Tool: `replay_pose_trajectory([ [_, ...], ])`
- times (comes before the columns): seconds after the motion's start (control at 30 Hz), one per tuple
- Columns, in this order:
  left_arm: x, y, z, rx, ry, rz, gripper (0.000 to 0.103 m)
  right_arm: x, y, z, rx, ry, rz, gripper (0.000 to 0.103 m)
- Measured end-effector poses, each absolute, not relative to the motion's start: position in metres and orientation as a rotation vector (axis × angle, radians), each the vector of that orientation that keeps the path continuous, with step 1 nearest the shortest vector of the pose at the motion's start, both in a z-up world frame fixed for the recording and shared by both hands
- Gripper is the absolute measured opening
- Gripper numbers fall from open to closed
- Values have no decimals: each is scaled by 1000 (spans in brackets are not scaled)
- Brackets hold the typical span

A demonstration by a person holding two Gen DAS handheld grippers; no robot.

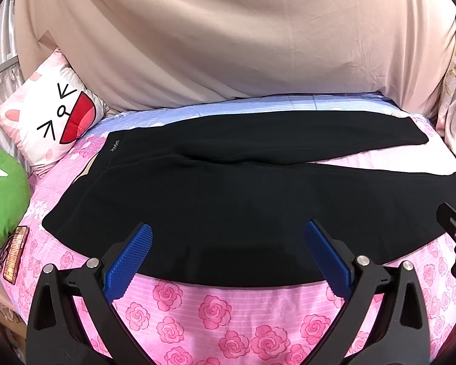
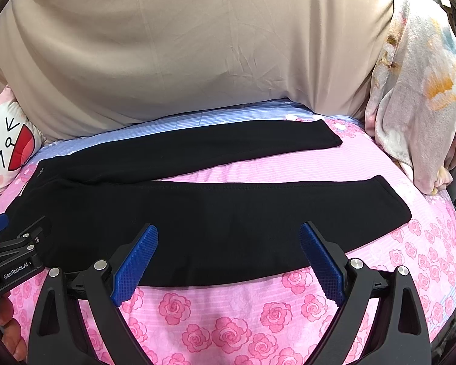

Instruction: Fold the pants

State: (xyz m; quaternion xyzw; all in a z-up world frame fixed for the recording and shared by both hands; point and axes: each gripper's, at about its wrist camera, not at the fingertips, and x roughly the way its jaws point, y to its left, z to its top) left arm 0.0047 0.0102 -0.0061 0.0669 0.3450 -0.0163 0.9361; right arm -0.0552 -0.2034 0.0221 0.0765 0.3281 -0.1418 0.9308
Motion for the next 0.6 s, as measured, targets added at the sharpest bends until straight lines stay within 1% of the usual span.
replay_pose_trajectory([
  [0.6, 9, 8, -10, 145, 711, -29, 98, -50, -204, 18, 165, 682, -284, 92],
])
